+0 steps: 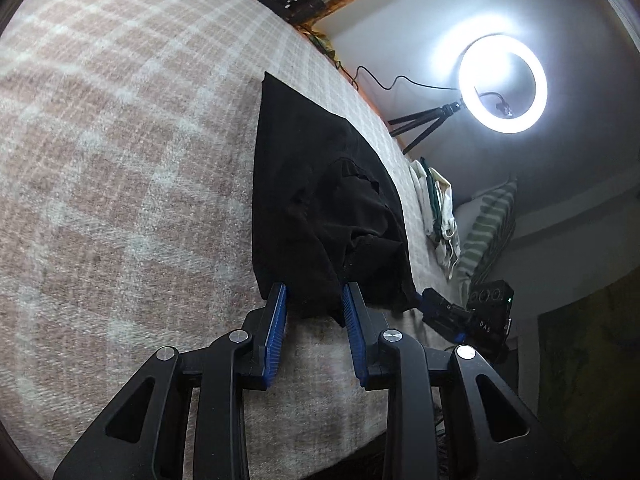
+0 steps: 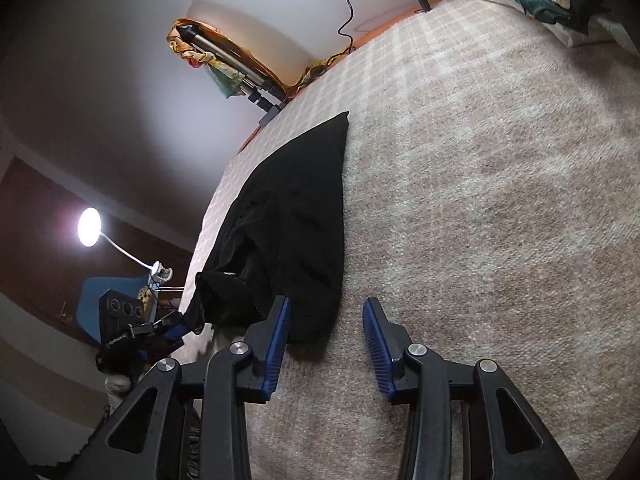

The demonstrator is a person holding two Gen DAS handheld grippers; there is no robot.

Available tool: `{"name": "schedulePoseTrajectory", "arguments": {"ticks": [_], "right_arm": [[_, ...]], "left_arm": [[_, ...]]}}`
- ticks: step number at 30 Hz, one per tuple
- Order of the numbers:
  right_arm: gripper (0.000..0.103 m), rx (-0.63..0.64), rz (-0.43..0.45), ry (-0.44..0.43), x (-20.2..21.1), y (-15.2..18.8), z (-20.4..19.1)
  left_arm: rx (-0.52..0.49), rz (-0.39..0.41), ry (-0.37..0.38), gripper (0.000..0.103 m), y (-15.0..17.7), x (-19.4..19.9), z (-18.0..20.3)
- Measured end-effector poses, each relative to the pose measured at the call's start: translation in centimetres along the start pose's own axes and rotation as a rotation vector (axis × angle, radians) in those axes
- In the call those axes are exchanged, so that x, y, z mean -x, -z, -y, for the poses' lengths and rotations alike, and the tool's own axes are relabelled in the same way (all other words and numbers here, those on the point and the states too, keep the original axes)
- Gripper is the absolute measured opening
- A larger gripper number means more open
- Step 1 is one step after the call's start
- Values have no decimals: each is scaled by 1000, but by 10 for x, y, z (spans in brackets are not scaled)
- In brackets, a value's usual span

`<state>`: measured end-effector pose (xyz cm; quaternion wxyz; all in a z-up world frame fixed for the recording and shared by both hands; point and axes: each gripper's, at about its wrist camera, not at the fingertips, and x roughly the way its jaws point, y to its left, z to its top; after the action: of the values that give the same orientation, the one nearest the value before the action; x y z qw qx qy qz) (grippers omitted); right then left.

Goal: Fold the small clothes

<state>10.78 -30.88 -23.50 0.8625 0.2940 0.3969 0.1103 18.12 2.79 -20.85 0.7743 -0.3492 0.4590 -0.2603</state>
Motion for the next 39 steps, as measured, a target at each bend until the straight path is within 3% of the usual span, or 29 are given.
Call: {"name": "schedulePoseTrajectory", "arguments": {"ticks": [3,5,9,15,17,20,25,29,32,36,39], "right_arm": [[31,-4,-20,-29,-4,0,0],[25,10,-33,-30,-8,1,-5],[7,31,-44,-35,-11,2,-12],[2,25,7,-78,2,-3,-22],[1,20,33,-95,11,-5,-24],[1,17,21,-100,17,0,-20],[1,-21,-34,-8,3,9,-5],[6,58,-47,86,5,10,-13],[7,119,-50,122,10,11,-20],[24,171,-13,123,17,7,-26],[25,186,11,113,14,0,-30]], "left_arm": [[14,7,14,21,1,0,-3],[-12,10,-4,4,2,1,1],[-58,20,-37,4,0,4,11],[-79,50,-38,3,-10,20,16],[-113,59,-66,3,-10,26,18],[-140,3,-148,3,-2,16,7],[-123,-14,-187,3,5,10,-9],[-159,-15,-216,6,2,13,3],[-221,21,-259,12,0,25,13],[-222,63,-240,23,-10,35,15],[-218,90,-237,25,-19,31,17]]}}
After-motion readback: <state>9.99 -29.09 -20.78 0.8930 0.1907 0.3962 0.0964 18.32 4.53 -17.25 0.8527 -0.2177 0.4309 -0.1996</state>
